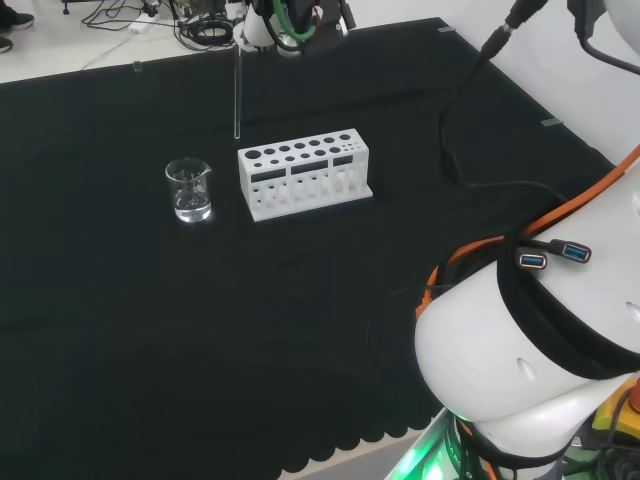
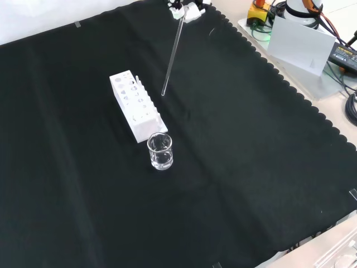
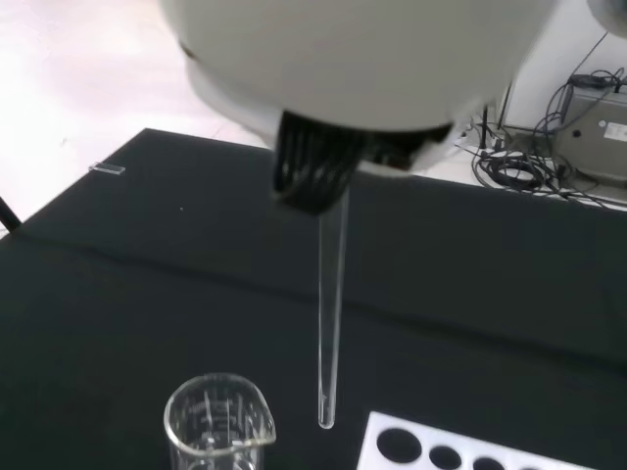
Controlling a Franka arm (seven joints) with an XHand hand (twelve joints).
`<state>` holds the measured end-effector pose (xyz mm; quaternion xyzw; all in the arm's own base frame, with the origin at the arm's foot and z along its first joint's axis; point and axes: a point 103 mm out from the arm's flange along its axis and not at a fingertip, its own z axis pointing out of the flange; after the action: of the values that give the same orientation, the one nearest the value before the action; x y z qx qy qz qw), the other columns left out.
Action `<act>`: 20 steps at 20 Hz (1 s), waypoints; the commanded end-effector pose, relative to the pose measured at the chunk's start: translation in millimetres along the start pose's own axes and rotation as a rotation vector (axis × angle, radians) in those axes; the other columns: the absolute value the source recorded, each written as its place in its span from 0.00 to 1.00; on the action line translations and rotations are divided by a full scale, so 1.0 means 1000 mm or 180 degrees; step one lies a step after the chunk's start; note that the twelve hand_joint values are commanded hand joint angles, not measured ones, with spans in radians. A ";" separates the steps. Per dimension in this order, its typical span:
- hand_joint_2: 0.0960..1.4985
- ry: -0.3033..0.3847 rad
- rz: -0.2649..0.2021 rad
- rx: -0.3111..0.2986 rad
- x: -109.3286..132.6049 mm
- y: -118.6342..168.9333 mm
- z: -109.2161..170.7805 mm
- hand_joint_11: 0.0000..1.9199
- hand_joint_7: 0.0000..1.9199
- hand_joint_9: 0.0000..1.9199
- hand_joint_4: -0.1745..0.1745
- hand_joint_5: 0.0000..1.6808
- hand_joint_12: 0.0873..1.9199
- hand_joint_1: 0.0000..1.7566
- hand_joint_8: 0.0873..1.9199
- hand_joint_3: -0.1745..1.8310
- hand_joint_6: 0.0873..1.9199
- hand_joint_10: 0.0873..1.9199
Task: Stir in the beaker to the left of the white test tube rack with the glass rod.
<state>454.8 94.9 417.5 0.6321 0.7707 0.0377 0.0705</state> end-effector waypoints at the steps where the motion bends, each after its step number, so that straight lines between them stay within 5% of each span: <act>1: 0.22 0.0034 -0.0152 0.0006 0.009 0.013 -0.003 0.88 0.78 0.99 0.00 0.85 0.40 0.76 0.21 0.58 0.25 0.08; 20: 0.22 0.0186 -0.0553 0.0058 0.057 0.062 0.024 0.88 0.78 0.99 0.00 0.85 0.40 0.76 0.21 0.58 0.25 0.08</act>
<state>498.5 149.5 407.5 0.5769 0.8141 0.0392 0.0533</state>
